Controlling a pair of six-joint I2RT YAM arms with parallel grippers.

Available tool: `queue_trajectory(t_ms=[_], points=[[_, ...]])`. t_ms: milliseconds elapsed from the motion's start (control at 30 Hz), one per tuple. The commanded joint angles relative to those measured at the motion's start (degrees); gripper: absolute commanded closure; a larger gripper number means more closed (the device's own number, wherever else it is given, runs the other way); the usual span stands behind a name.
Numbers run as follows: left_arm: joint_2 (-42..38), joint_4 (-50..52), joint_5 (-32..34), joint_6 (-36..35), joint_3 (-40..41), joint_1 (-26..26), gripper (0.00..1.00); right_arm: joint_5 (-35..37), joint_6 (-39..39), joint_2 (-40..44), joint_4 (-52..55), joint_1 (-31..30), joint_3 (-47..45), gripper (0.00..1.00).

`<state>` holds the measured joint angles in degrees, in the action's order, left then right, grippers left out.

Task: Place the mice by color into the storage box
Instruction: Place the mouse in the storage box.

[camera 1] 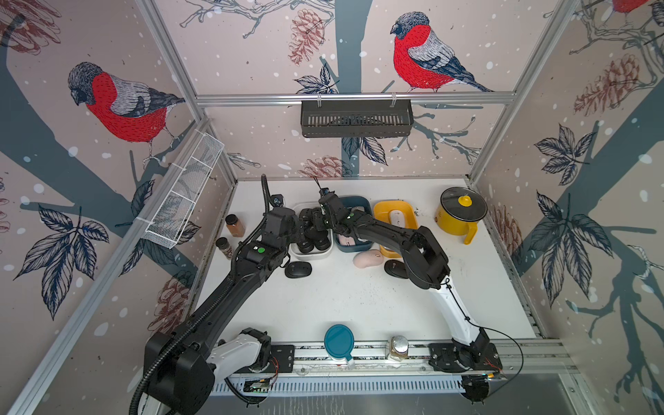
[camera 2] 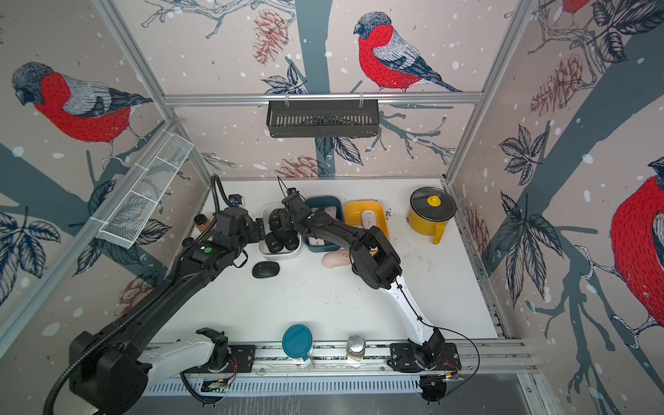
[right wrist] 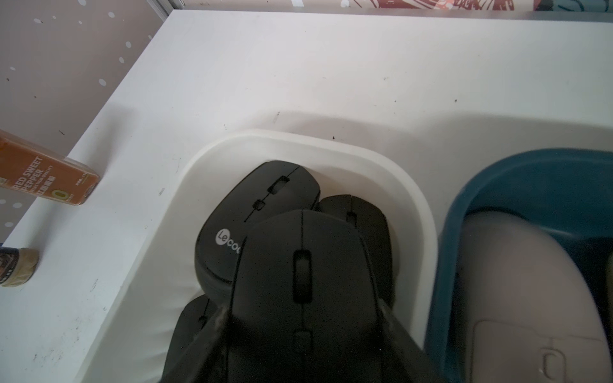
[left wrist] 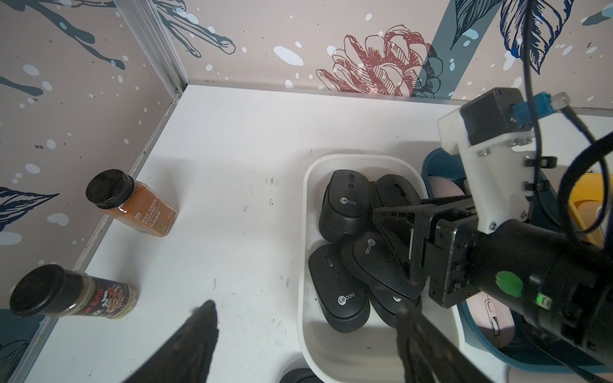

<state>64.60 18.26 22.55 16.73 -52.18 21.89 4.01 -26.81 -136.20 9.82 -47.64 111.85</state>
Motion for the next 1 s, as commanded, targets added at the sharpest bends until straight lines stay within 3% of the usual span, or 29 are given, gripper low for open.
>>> queue_trajectory(t_ms=[0,267,633,733,967], points=[[0.00,-1.73,0.40,0.01,-0.04,-0.14,0.17,-0.32,0.20,-0.46,-0.46,0.18,0.65,0.40],[0.26,-1.68,0.14,0.02,-0.10,-0.27,0.17,-0.35,-0.09,-0.45,-0.90,0.26,0.74,0.28],[0.18,-1.68,0.06,-0.03,-0.11,-0.44,0.17,0.92,2.72,5.95,-1.19,-1.19,-0.33,0.27],[0.26,-1.71,0.36,-0.09,-0.10,-0.44,0.17,2.65,3.25,10.64,-2.89,-2.31,-4.72,0.27],[0.93,-1.66,0.86,-0.05,-0.08,-0.44,0.17,2.52,1.46,26.31,-11.57,-3.34,-25.87,0.27]])
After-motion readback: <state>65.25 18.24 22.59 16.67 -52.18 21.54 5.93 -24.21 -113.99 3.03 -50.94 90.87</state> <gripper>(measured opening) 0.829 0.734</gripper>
